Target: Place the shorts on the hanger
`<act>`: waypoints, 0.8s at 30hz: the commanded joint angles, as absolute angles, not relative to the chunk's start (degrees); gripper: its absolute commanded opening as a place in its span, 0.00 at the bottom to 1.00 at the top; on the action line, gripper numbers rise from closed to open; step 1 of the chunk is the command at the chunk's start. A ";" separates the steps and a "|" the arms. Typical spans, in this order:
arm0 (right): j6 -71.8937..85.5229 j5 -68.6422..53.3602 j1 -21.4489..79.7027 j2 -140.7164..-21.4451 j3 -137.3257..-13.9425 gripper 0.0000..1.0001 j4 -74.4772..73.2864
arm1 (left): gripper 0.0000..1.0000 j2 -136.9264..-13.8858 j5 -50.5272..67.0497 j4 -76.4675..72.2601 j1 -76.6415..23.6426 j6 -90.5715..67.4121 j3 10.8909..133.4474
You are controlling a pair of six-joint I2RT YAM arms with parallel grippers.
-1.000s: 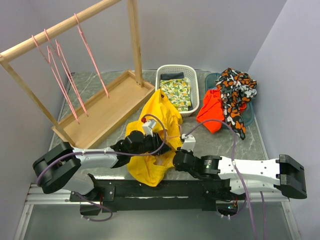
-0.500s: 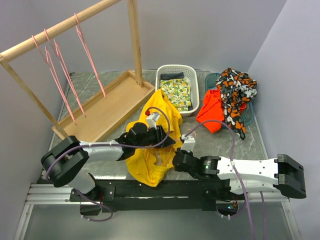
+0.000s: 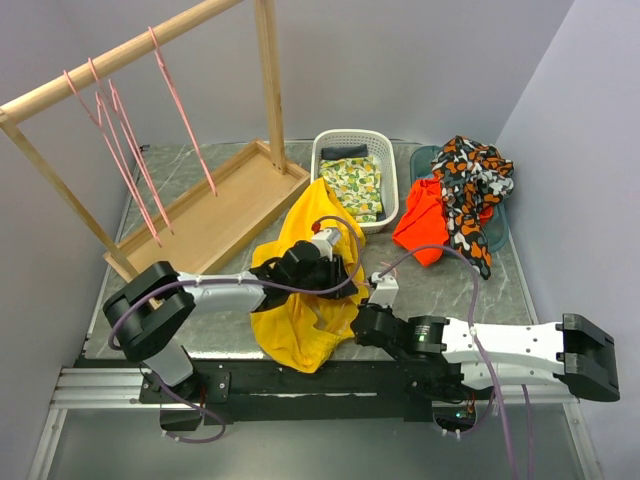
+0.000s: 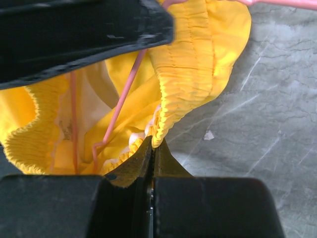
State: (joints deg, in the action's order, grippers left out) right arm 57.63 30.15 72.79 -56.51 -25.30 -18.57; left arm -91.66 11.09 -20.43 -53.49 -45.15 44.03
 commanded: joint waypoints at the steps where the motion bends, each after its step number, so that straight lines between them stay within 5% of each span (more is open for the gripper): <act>1: 58.62 31.46 72.51 -54.32 -25.31 0.00 -16.43 | 0.37 -93.60 7.21 -17.23 -54.84 -42.45 48.60; 9: 58.97 31.38 72.51 -51.68 -23.29 0.00 -14.94 | 0.33 -97.29 4.04 -13.80 -56.51 -40.96 53.17; 13: 59.41 31.64 72.33 -51.42 -23.64 0.00 -15.64 | 0.01 -97.47 5.18 -13.45 -56.86 -41.04 54.58; 24: 58.98 35.41 72.42 -40.09 -26.01 0.00 -20.30 | 0.01 -81.22 9.23 -9.32 -56.43 -45.17 55.81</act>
